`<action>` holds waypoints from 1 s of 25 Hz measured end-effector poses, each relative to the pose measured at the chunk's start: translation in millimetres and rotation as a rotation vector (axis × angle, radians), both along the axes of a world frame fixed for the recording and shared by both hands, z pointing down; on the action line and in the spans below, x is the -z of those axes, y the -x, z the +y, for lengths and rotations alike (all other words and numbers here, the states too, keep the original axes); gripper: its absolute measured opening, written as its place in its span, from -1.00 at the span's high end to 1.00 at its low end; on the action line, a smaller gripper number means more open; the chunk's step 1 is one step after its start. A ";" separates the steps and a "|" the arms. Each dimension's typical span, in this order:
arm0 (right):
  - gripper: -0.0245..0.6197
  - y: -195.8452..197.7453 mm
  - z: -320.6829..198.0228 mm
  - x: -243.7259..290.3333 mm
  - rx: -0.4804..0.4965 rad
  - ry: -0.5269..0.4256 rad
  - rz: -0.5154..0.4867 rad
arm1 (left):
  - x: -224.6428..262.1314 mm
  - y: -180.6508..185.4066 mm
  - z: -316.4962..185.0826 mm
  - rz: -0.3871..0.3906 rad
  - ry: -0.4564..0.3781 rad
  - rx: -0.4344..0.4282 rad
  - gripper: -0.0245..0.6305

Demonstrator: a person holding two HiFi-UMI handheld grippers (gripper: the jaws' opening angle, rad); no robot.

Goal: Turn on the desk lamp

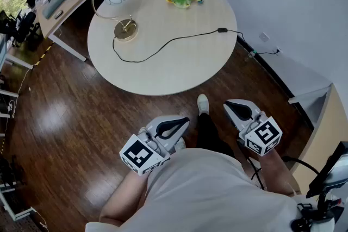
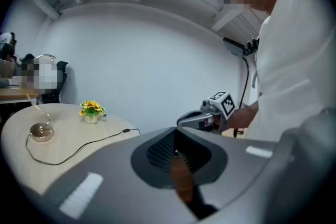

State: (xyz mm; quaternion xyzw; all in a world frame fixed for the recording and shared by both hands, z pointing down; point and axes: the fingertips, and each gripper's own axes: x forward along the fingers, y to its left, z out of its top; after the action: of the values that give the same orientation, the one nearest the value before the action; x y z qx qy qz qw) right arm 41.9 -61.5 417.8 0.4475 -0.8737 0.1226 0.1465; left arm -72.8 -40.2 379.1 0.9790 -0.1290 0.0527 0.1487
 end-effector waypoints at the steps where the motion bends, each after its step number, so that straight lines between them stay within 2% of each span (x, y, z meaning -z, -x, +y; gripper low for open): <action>1: 0.91 -6.1 -15.6 -3.6 0.005 0.003 0.000 | -1.8 -0.8 -12.0 -0.005 0.002 0.017 0.87; 6: 0.91 -50.8 -108.5 -34.8 0.035 0.039 0.037 | 6.4 -22.9 -83.9 -0.023 -0.012 0.102 0.87; 10: 0.91 -96.2 -194.0 -69.4 0.069 0.088 0.115 | 17.4 -46.3 -142.5 -0.026 -0.018 0.169 0.87; 15: 0.91 -161.7 -283.3 -131.8 0.063 0.185 0.222 | 25.0 -73.8 -201.0 -0.030 -0.023 0.243 0.87; 20: 0.91 -210.2 -342.5 -194.9 0.092 0.275 0.349 | 21.8 -89.0 -234.9 -0.047 -0.018 0.308 0.87; 25: 0.91 -229.7 -373.9 -235.7 0.149 0.345 0.442 | 12.7 -90.0 -251.6 -0.062 0.020 0.370 0.87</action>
State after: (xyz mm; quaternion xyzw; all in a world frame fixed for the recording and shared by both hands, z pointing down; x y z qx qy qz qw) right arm 271.6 -435.4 653.5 0.3665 -0.8171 0.1580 0.4159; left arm 17.2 -291.7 366.4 0.9351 -0.3106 0.0557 0.1615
